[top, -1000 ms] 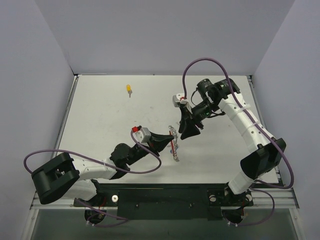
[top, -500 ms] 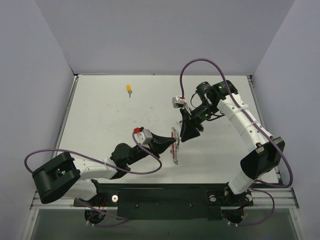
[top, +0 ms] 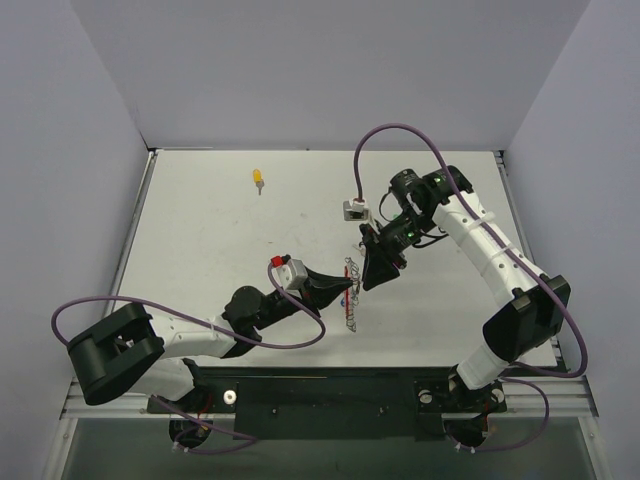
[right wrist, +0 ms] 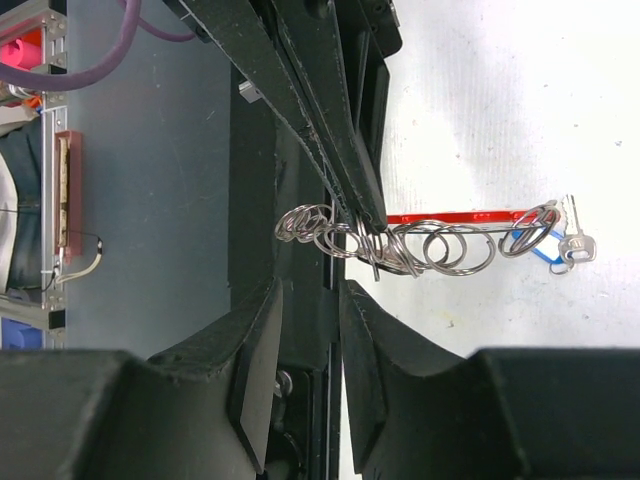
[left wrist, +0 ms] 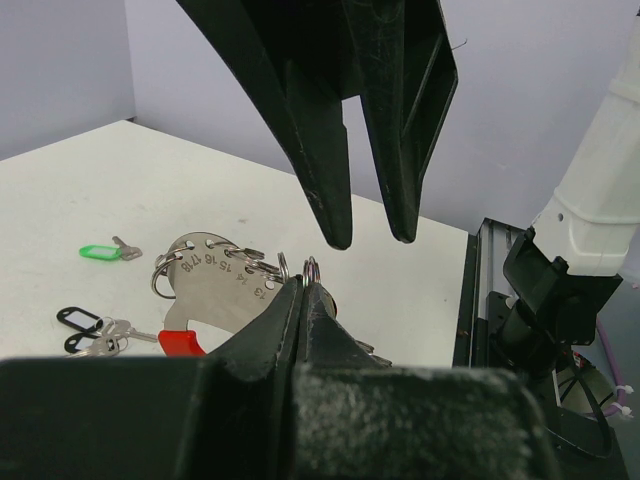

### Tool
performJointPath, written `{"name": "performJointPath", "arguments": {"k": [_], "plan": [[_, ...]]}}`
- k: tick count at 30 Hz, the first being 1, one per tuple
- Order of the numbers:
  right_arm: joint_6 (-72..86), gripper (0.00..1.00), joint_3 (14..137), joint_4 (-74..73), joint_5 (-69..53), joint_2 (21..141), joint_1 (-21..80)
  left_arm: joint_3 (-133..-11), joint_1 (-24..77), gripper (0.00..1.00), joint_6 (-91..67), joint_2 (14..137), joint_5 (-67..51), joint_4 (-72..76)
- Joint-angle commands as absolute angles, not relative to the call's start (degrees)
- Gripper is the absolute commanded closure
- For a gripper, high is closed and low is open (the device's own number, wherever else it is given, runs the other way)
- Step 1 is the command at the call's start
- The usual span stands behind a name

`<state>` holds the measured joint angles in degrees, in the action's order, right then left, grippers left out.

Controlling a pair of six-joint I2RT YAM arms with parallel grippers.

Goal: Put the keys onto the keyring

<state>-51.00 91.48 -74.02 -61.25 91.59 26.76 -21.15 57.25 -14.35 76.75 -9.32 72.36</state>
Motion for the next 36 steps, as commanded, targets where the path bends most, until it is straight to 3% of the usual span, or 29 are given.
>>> {"name": "performJointPath", "arguments": {"k": [1,29,36], "plan": [[-48.4,0.73,91.1,-73.5,-61.5,90.4,26.7,-23.8,56.9,1.0,-14.4,76.6,-10.2,88.9],[-43.9,0.73,89.3,-69.3,-59.6,91.8,28.1,-23.9,56.8,1.0,-14.8,75.8,-9.7,89.5],[-44.6,0.87,88.9,-69.3,-59.6,91.0,28.1,-23.3,56.5,1.0,-14.9,75.3,-8.6,89.2]]}}
